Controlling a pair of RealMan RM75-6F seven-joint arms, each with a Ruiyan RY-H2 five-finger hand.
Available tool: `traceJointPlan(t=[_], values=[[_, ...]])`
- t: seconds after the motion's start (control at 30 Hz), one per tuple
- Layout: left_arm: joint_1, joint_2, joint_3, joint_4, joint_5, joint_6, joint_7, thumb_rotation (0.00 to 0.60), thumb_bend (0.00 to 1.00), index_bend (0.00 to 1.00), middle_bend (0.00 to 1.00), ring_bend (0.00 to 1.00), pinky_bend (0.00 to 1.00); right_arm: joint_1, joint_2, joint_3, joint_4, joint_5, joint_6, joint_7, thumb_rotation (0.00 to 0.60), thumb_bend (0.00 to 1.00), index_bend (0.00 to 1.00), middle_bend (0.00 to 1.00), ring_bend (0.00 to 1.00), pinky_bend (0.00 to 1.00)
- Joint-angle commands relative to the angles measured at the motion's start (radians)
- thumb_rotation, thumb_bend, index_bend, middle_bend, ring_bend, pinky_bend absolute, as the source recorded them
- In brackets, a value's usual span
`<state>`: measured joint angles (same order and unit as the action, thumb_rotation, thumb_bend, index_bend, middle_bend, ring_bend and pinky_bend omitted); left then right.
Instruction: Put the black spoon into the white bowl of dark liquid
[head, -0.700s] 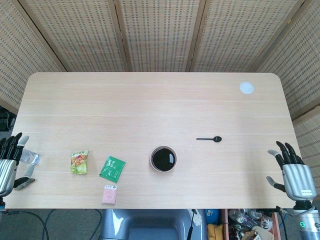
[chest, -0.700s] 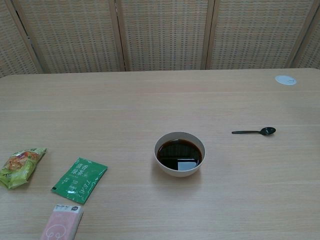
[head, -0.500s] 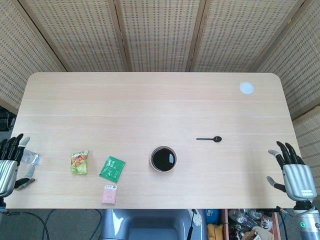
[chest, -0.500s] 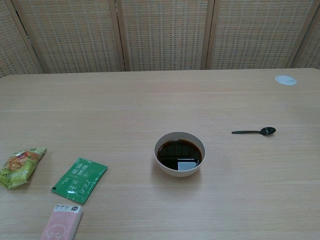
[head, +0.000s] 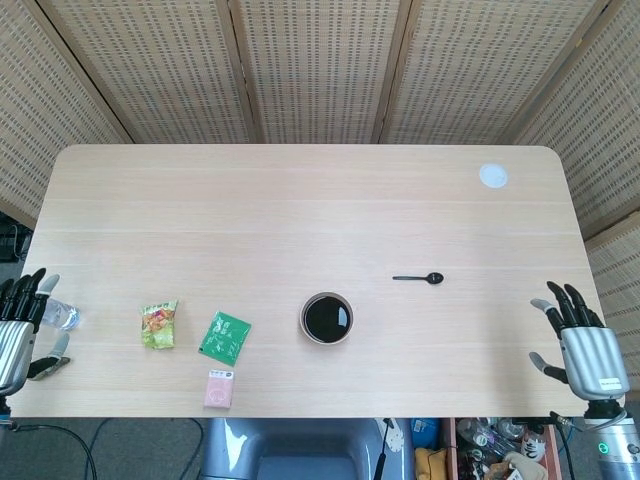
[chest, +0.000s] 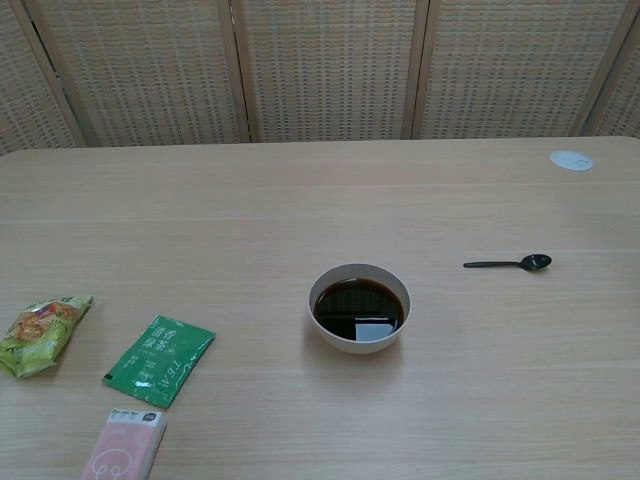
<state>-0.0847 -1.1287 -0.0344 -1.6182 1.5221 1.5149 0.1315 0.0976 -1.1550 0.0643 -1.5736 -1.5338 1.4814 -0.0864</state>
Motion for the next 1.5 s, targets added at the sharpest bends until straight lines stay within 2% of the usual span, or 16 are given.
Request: traceJointPlan(t=[0.03, 0.4, 0.7, 0.9, 1.13, 1.27, 1.5], values=[[-0.001, 0.001, 0.000, -0.001, -0.001, -0.003, 0.001, 0.600, 0.36, 0.00, 0.01, 0.00, 0.00, 0.012, 0.006, -0.001, -0.002, -0.008, -0.015, 0.000, 0.600, 0.19, 0.26, 0.17, 0.08, 0.34], [-0.009, 0.007, -0.001, -0.008, -0.005, -0.018, 0.010, 0.600, 0.36, 0.00, 0.01, 0.00, 0.00, 0.093, 0.008, 0.028, -0.021, -0.023, -0.096, -0.012, 0.600, 0.19, 0.26, 0.22, 0.12, 0.34], [-0.022, 0.011, -0.008, -0.007, 0.002, -0.025, 0.018, 0.600, 0.36, 0.00, 0.01, 0.00, 0.00, 0.237, -0.001, 0.077, -0.028, -0.011, -0.266, -0.003, 0.600, 0.19, 0.26, 0.27, 0.22, 0.35], [-0.030, 0.014, -0.010, -0.007, 0.001, -0.034, 0.023, 0.600, 0.36, 0.00, 0.01, 0.00, 0.00, 0.336, -0.038, 0.110, -0.017, 0.038, -0.397, 0.002, 0.600, 0.19, 0.26, 0.35, 0.34, 0.46], [-0.041, 0.013, -0.015, -0.003, -0.008, -0.052, 0.025, 0.600, 0.36, 0.00, 0.01, 0.00, 0.00, 0.440, -0.110, 0.146, 0.041, 0.127, -0.534, -0.022, 0.600, 0.19, 0.27, 0.57, 0.61, 0.70], [-0.049, 0.014, -0.019, 0.000, -0.013, -0.062, 0.026, 0.600, 0.36, 0.00, 0.01, 0.00, 0.00, 0.500, -0.179, 0.163, 0.113, 0.191, -0.602, -0.043, 0.600, 0.21, 0.35, 0.66, 0.68, 0.74], [-0.060, 0.015, -0.023, 0.005, -0.019, -0.074, 0.025, 0.600, 0.36, 0.00, 0.01, 0.00, 0.00, 0.572, -0.304, 0.179, 0.249, 0.249, -0.642, -0.051, 0.600, 0.34, 0.49, 0.79, 0.84, 0.92]])
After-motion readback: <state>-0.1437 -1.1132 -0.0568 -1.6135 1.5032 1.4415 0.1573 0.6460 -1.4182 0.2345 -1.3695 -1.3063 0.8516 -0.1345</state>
